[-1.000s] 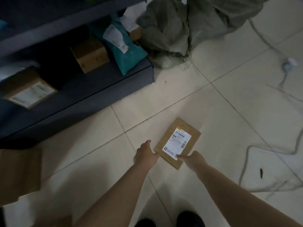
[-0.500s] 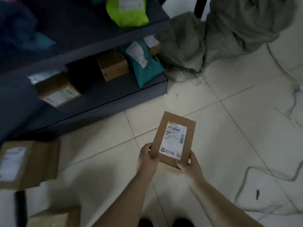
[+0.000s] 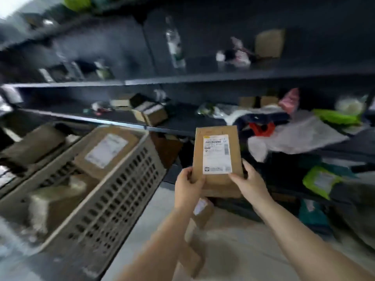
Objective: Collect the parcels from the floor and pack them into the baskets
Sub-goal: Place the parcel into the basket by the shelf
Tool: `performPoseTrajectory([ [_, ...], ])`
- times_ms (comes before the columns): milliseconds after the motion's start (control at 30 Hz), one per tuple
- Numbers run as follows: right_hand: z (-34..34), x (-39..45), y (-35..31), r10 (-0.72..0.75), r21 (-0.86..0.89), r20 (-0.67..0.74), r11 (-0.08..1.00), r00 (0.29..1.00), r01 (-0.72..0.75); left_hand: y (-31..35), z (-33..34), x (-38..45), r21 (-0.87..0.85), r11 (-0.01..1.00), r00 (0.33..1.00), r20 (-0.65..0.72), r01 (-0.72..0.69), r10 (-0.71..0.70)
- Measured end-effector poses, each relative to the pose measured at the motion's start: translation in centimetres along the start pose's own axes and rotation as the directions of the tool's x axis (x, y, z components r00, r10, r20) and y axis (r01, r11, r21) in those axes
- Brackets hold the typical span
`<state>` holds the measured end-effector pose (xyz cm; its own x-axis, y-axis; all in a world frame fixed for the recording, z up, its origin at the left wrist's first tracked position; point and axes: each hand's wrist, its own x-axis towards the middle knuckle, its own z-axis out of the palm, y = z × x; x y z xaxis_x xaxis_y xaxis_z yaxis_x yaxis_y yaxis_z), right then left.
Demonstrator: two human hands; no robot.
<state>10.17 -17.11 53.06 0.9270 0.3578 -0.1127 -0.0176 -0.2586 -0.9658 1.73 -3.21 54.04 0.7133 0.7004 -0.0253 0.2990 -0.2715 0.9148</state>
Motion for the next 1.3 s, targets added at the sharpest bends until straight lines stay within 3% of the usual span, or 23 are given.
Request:
performPoseTrajectory([
  [200,12.9,-4.4,-12.7,-0.241,0.043,0.191,0.971,0.952,0.237,2.9,-19.9,-1.7,-0.031,0.989,0.935,-0.332,-0.142,0.124],
  [400,27.1,-10.7,-20.0,-0.393,0.113,0.365,0.918,0.844,0.379,0.0,-36.3,-4.2,-0.049,0.992,0.868,-0.490,-0.116,0.078],
  [633,44.7,-17.7,-22.7,-0.352,0.111,0.462,0.933,0.814,0.341,-9.1,-52.3,-4.8,0.008,0.996,0.826,-0.558,-0.091,0.080],
  [833,56.4,-19.3,-24.3,-0.325,0.090,0.499,0.941,0.803,0.325,-15.5,-61.8,-1.9,-0.016,0.999,0.792,-0.611,-0.036,0.019],
  [1133,70.7,-12.9,-25.8,-0.316,0.121,0.480,0.948,0.818,0.295,-21.7,-70.9,9.9,-0.009,0.999,0.807,-0.590,-0.036,0.024],
  [1300,77.3,-8.8,-27.1,-0.296,0.072,0.460,0.952,0.837,0.297,-24.0,-75.0,16.6,-0.069,0.998,0.853,-0.521,-0.004,-0.033],
])
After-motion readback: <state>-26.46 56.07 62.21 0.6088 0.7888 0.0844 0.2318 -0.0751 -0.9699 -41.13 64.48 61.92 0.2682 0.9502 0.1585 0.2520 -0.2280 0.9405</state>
